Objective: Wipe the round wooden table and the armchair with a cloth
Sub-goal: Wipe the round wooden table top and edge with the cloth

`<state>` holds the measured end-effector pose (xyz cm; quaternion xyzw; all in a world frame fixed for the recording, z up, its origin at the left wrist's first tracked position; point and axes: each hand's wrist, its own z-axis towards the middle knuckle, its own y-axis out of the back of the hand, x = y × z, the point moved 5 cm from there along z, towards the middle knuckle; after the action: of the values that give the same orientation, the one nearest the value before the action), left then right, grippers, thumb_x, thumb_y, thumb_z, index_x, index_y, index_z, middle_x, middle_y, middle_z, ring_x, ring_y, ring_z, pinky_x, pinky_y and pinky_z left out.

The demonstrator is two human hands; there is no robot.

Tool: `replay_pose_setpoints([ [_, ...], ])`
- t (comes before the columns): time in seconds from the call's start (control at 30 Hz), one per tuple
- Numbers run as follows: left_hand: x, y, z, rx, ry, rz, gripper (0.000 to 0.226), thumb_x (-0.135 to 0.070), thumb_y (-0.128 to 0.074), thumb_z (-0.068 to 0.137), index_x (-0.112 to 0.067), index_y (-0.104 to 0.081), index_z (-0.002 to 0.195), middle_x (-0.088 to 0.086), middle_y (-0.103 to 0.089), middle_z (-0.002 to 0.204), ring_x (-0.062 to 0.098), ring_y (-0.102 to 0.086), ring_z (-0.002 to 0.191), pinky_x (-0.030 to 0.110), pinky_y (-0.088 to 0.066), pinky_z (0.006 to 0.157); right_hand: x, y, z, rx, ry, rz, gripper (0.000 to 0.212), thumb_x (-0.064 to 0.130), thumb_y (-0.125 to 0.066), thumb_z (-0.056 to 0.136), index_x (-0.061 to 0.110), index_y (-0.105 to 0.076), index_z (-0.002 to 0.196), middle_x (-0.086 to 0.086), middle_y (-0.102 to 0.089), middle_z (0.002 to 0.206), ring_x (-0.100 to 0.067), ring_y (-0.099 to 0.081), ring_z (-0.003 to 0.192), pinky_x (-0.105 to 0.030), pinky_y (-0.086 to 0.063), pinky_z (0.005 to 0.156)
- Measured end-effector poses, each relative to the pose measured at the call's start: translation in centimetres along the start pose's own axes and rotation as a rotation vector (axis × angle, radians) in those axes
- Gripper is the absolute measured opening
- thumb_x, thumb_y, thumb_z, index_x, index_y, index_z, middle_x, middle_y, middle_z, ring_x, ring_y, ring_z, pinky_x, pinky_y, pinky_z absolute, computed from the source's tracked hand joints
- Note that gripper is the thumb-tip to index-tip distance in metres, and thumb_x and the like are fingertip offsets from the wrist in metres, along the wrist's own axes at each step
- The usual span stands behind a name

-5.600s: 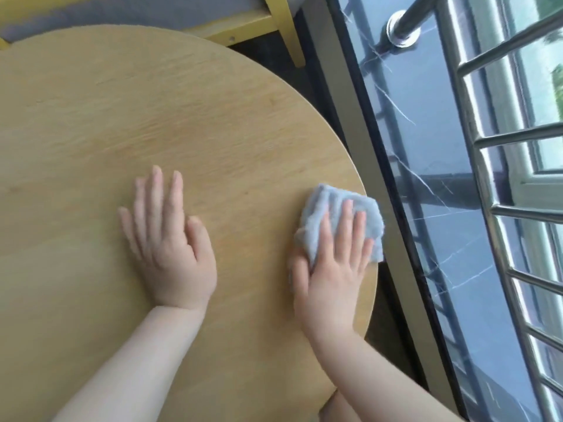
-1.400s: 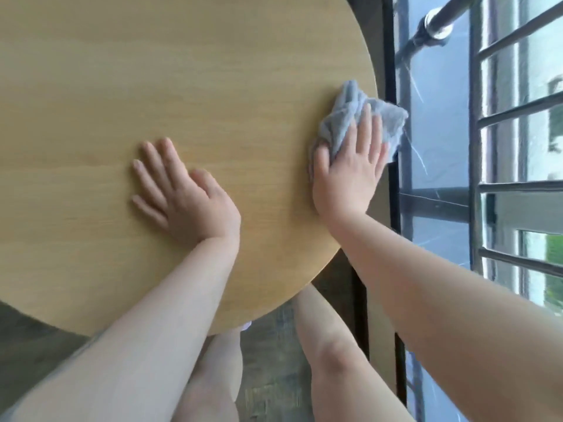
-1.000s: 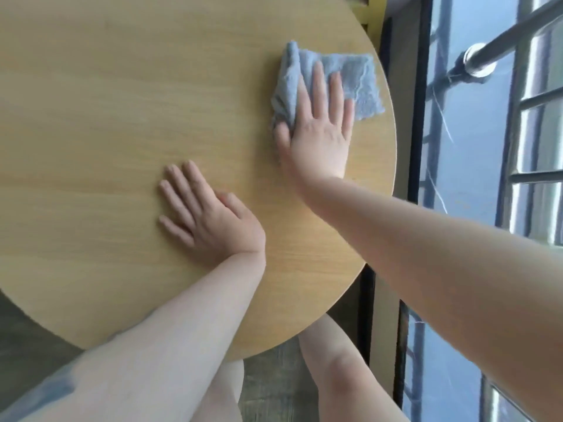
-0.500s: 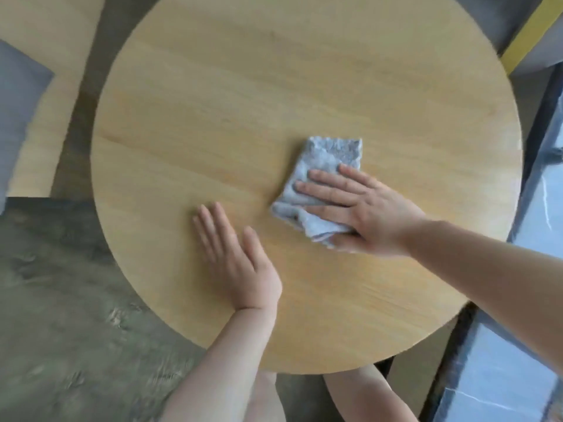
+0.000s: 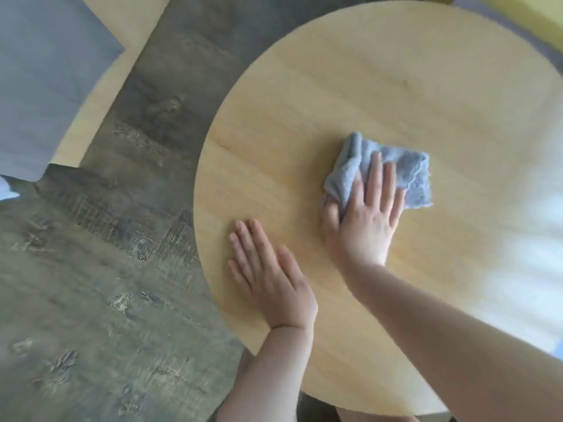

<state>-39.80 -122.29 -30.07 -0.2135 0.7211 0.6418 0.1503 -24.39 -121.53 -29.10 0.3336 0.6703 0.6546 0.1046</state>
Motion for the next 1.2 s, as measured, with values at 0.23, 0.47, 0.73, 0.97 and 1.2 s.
replay_pose_setpoints([
  [0.23,1.1,0.8,2.1,0.009,-0.039,0.130,0.057,-0.030,-0.024,0.097,-0.009,-0.028,0.150,0.000,-0.019,0.158,0.016,-0.016,0.147,0.041,-0.013,0.118,1.0,-0.3,4.7,0.149,0.558,-0.152,0.057,0.050,-0.039,0.092,0.017,-0.044,0.139,-0.001,-0.024,0.157,-0.025,-0.021,0.145,-0.045,-0.016,0.117],
  [0.47,1.1,0.1,1.7,0.055,-0.034,0.290,0.053,-0.026,-0.028,0.096,-0.002,-0.041,0.142,0.012,-0.026,0.156,0.023,-0.017,0.146,0.047,-0.016,0.116,6.1,-2.2,4.3,0.417,1.266,-0.215,0.063,0.052,-0.042,0.093,0.026,-0.028,0.149,0.002,-0.019,0.159,-0.021,-0.012,0.147,-0.045,-0.013,0.119],
  [0.73,1.0,0.1,1.8,0.052,-0.022,0.294,0.053,-0.027,-0.030,0.097,-0.002,-0.037,0.144,0.011,-0.021,0.156,0.025,-0.017,0.146,0.046,-0.015,0.116,14.6,-4.7,5.2,0.393,1.089,-0.108,0.058,0.046,-0.039,0.091,0.029,-0.037,0.146,0.001,-0.025,0.157,-0.022,-0.015,0.147,-0.044,-0.007,0.120],
  [0.97,0.9,0.5,2.0,0.044,0.003,0.219,0.058,-0.029,-0.027,0.098,-0.009,-0.019,0.151,0.005,-0.018,0.159,0.019,-0.015,0.147,0.041,-0.012,0.118,14.8,-3.7,11.3,0.087,0.395,-0.062,0.059,0.041,-0.038,0.092,0.023,-0.033,0.148,-0.004,-0.024,0.157,-0.026,-0.016,0.147,-0.046,-0.008,0.120],
  [1.2,0.8,0.6,3.1,-0.010,0.124,0.133,0.061,-0.024,-0.032,0.093,-0.008,-0.020,0.152,0.004,-0.015,0.160,0.017,-0.010,0.148,0.035,-0.006,0.119,2.2,0.1,11.4,0.096,0.373,-0.119,0.058,0.043,-0.040,0.093,0.020,-0.033,0.146,-0.003,-0.024,0.158,-0.025,-0.018,0.146,-0.048,-0.016,0.117],
])
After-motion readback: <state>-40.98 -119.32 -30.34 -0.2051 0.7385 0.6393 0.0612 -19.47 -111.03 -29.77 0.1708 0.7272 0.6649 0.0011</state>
